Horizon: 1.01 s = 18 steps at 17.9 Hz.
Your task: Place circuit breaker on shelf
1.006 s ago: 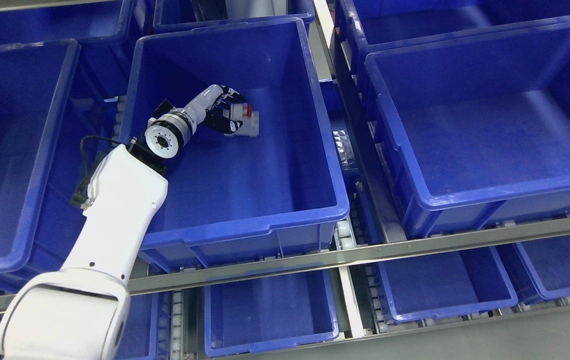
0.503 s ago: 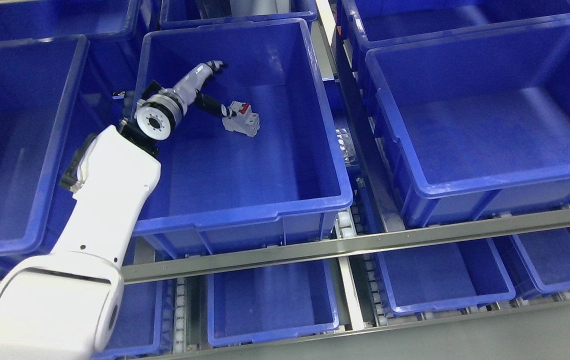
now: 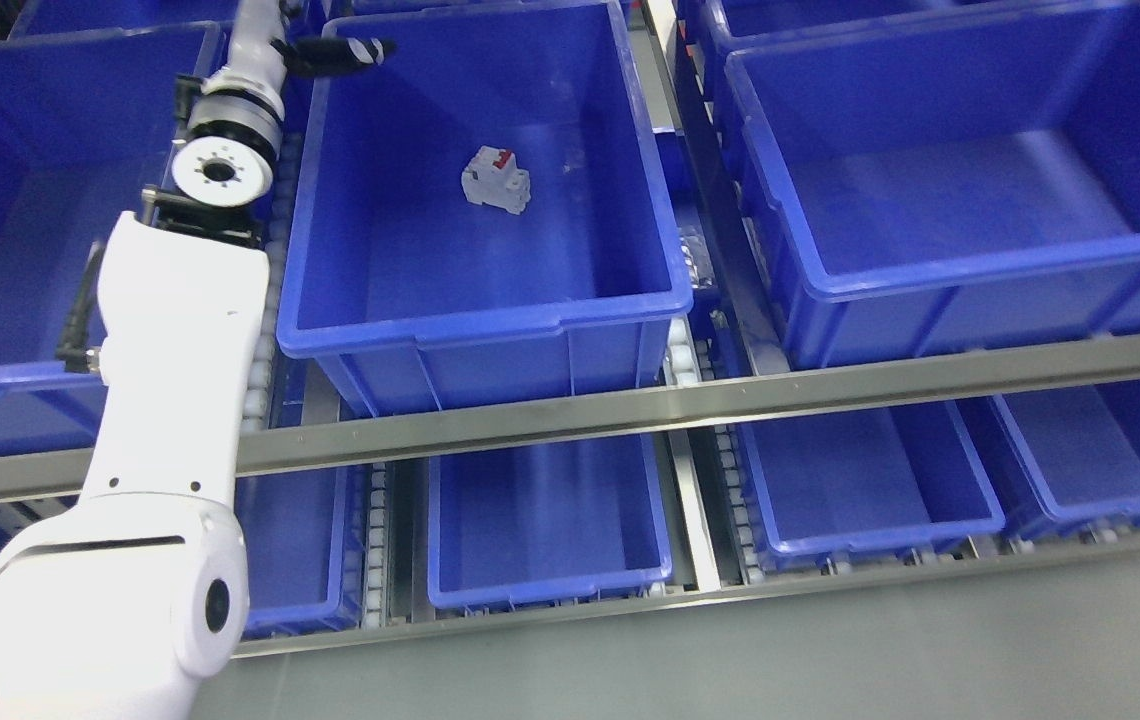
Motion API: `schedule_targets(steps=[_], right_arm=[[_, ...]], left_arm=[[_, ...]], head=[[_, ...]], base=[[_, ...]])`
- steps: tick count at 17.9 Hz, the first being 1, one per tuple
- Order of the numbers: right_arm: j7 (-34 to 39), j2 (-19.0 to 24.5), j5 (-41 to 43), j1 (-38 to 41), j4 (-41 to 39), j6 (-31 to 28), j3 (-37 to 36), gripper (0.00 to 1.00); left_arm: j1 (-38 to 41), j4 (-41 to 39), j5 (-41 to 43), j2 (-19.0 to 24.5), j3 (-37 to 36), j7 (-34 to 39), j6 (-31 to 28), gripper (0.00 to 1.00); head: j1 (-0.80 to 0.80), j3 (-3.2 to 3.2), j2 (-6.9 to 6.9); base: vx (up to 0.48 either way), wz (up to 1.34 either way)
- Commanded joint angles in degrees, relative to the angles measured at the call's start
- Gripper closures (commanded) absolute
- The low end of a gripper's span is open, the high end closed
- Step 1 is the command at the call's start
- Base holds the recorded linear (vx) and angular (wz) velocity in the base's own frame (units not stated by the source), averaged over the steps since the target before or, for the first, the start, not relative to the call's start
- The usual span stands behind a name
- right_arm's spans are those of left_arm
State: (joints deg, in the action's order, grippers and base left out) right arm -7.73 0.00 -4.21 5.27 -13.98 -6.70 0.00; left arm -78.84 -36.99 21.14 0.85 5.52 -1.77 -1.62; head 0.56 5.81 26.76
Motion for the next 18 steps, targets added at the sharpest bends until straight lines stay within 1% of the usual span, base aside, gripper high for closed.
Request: schedule_targets(steps=[1,3,4,5,7,10,12,18], right_arm=[[-0.09,-1.0,0.0,0.0,0.0,2.13,1.14,0.0],[-0.09,-1.0,0.0,0.0,-0.09,2.13,1.14,0.0],[-0.09,-1.0,0.0,0.0,0.0,2.13,1.14,0.0],[-0.09,-1.0,0.0,0.0,0.0,2.13,1.14,0.0],[-0.01,-1.0,0.0,0.0,0.0,2.13,1.14,0.0],[-0.09,-1.0,0.0,0.0,0.0,2.13,1.14,0.0],[-0.09,-1.0,0.0,0.0,0.0,2.13,1.14,0.0],[-0.09,-1.0,0.0,0.0,0.0,2.13,1.14,0.0]], left_arm=[[7.7,-31.69,-7.95,0.15,11.29,0.1,-6.19,0.0],[15.87,-42.06,-8.58,0.15,7.33,0.1,-8.04,0.0],[18.87,-45.77,-8.58,0.15,6.36,0.1,-8.84,0.0],[23.51,-50.68,-8.58,0.15,5.56,0.1,-10.32,0.0],[28.19,-54.84,-8.58,0.15,4.24,0.1,-10.51,0.0],[33.47,-56.79,-8.58,0.15,1.34,0.71,-10.51,0.0],[33.66,-56.97,-8.58,0.15,1.25,0.71,-10.6,0.0],[34.01,-56.97,-8.58,0.15,1.25,0.63,-10.69,0.0]], head=[[0.0,0.0,0.0],[0.0,0.0,0.0],[0.0,0.0,0.0],[0.0,0.0,0.0],[0.0,0.0,-0.01],[0.0,0.0,-0.01],[0.0,0.0,-0.01],[0.0,0.0,-0.01]], base=[[-0.256,-0.06],[-0.283,-0.06],[-0.264,-0.06],[-0.264,-0.06],[-0.286,-0.03],[-0.241,-0.02],[-0.119,-0.13],[0.035,-0.02]])
